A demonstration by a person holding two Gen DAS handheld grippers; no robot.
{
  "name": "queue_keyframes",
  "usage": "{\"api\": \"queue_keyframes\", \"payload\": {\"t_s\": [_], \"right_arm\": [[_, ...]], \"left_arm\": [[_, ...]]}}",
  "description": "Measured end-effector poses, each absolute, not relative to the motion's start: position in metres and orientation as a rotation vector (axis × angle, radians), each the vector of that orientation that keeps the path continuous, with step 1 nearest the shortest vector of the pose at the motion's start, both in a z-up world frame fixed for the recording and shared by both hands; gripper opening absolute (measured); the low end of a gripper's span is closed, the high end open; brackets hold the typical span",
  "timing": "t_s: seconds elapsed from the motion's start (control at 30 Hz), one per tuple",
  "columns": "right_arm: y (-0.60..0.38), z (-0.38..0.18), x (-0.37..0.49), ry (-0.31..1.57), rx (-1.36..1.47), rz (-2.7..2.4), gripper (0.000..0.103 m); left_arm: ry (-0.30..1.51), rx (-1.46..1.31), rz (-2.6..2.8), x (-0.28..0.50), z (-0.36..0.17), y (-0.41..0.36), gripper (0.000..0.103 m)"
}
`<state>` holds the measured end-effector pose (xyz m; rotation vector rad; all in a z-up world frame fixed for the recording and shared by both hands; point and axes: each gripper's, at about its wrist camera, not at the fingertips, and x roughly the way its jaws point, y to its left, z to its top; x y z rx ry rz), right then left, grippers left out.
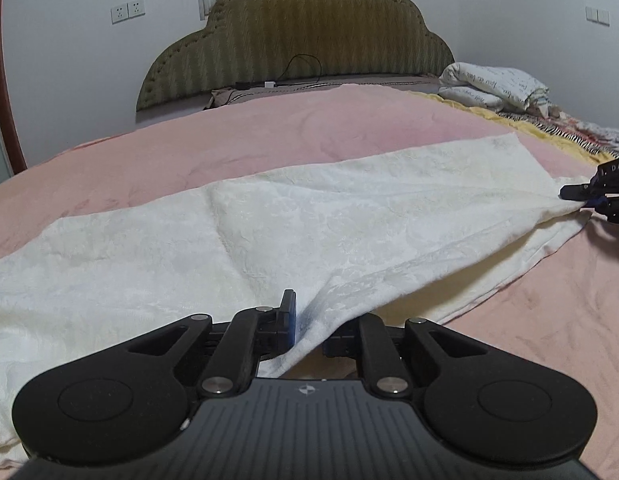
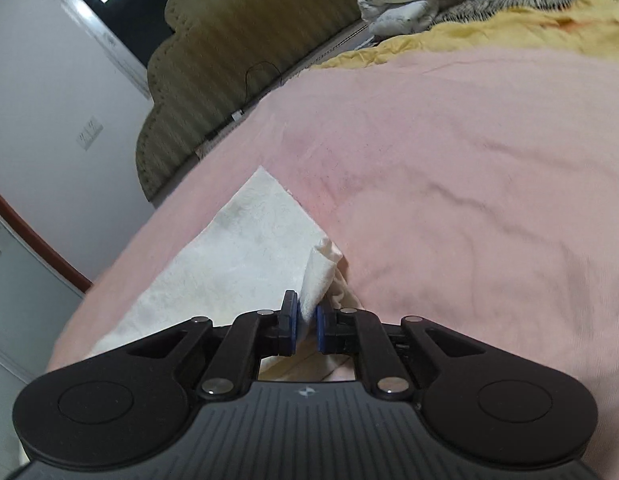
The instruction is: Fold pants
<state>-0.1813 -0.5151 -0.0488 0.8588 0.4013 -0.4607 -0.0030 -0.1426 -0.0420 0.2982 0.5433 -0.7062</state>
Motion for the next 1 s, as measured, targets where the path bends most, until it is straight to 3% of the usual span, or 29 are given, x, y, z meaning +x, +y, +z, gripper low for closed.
{"api": "queue_keyframes", "payload": {"t_s": [0.2,0.37,0.53,0.67,0.83,0.9,1.0], "right_arm": [[-0.502,-0.028,-0.196,0.375,0.795,-0.438,0.01],[-0.508,-0.043,-0.192,0.439,0.825,-0.444,0.01],[-0.52,-0.042,-0.201,0.419,0.893,-0.413,0.015],[-0.527,-0.031,-0.225,0.354,0.846,-0.642,0.046],[-0.495,0.001,-0.221,0.287,0.603,-0.657,0.048],[-0.471,0.006,-0.198,0.326,0.504,-0.538,0.063],[-0.438,-0.003,-0.162,0.426,0.403,-0.372,0.069]], "left_arm": [[0.536,0.287,-0.725,-0.005,-0.041,-0.134,0.015],[0.537,0.322,-0.738,-0.002,-0.047,-0.136,0.016],[0.535,0.315,-0.714,-0.001,-0.048,-0.134,0.043],[0.536,0.298,-0.694,0.0,-0.048,-0.13,0.062],[0.547,0.299,-0.673,0.002,-0.05,-0.131,0.073],[0.55,0.299,-0.663,0.002,-0.05,-0.131,0.076],[0.563,0.283,-0.655,0.004,-0.051,-0.129,0.081]]}}
